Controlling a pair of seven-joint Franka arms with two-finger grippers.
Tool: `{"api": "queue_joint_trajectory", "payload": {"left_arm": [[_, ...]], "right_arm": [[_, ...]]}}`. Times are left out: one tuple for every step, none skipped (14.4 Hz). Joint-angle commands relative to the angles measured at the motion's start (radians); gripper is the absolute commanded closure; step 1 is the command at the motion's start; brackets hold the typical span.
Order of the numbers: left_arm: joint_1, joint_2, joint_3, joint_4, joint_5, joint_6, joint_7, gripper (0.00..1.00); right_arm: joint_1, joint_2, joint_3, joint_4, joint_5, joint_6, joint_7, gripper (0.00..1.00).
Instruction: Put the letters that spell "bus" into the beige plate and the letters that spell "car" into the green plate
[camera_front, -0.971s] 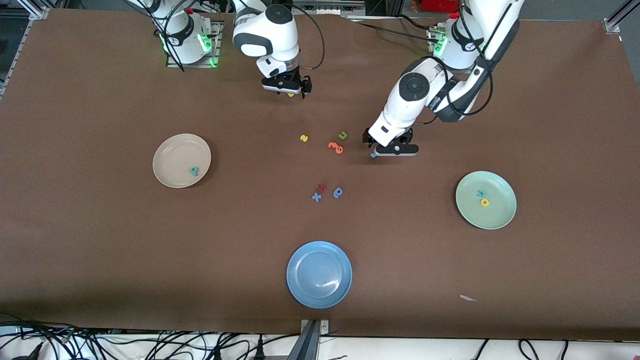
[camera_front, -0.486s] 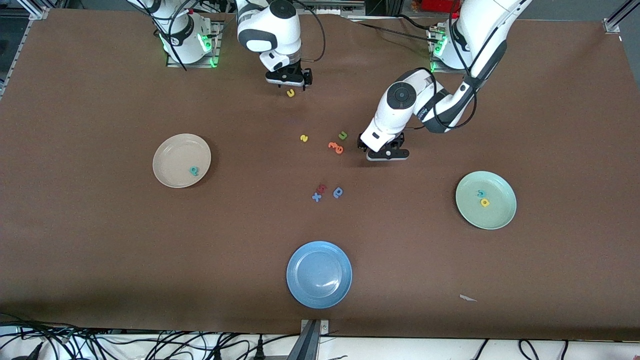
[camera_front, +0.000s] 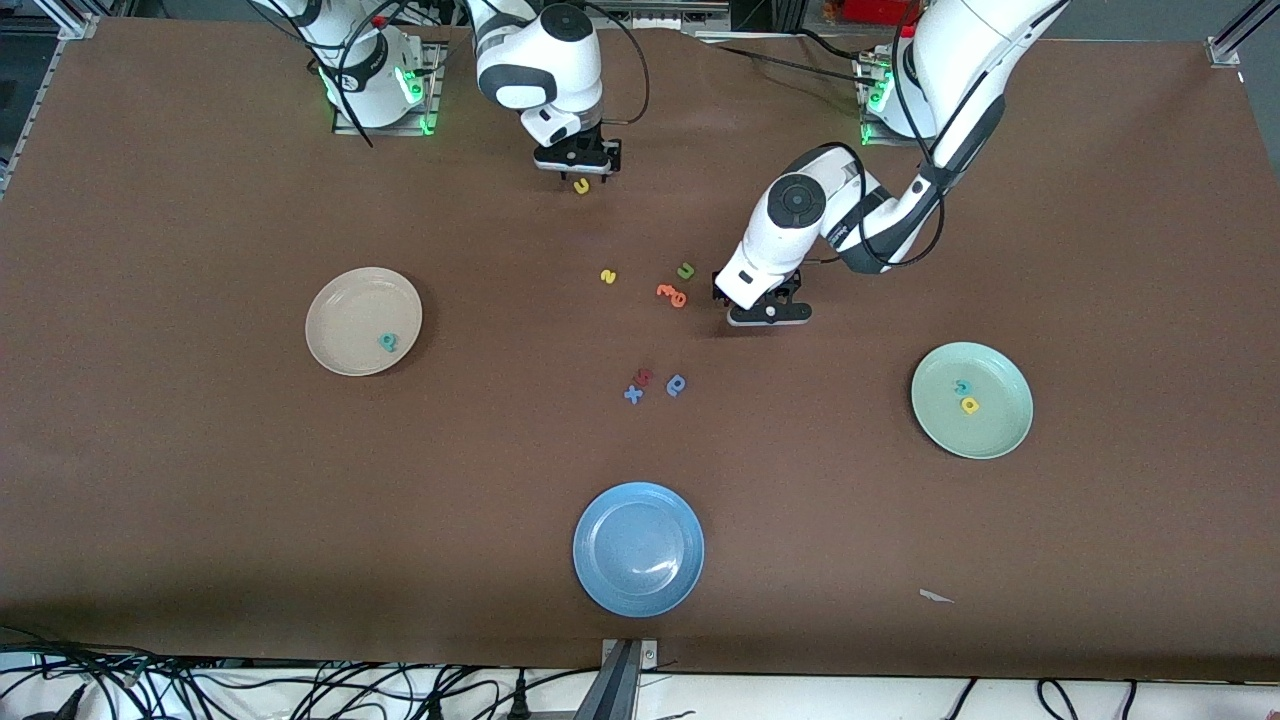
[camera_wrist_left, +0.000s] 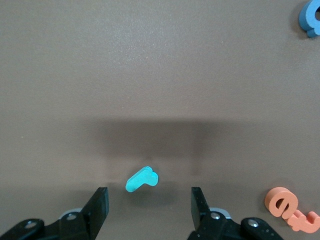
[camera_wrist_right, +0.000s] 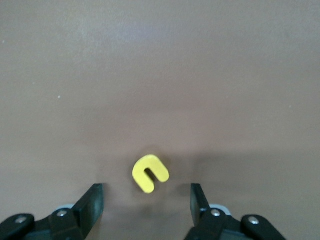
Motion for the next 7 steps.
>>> {"api": "queue_joint_trajectory", "payload": {"left_arm": [[-0.013, 0.030, 0.010, 0.034, 0.049, -0.007, -0.032, 0.32], [-0.013, 0.040, 0.011, 0.044, 0.061, -0.012, -0.032, 0.32], [-0.013, 0.048, 0.011, 0.046, 0.068, -0.012, -0.040, 0.34], [-0.013, 0.048, 0.011, 0.046, 0.075, -0.012, -0.048, 0.37], [-0.013, 0.050, 0.011, 0.046, 0.082, -0.012, -0.049, 0.40], [-0.013, 0.050, 0.011, 0.046, 0.082, -0.012, -0.049, 0.42], [-0.012, 0.050, 0.013, 0.046, 0.082, -0.012, -0.049, 0.44]], "right_arm": [[0.001, 0.008, -0.031, -0.001, -0.058, 0.009, 0.025, 0.30], [0.001, 0.008, -0.040, -0.001, -0.070, 0.014, 0.025, 0.31], [0.001, 0.008, -0.046, -0.001, -0.076, 0.017, 0.025, 0.31], [0.001, 0.010, -0.052, 0.000, -0.078, 0.023, 0.025, 0.35], [0.001, 0.018, -0.054, 0.002, -0.087, 0.026, 0.025, 0.39], [0.001, 0.022, -0.054, 0.002, -0.088, 0.026, 0.027, 0.42], [0.002, 0.024, -0.054, 0.003, -0.088, 0.027, 0.027, 0.42]]}}
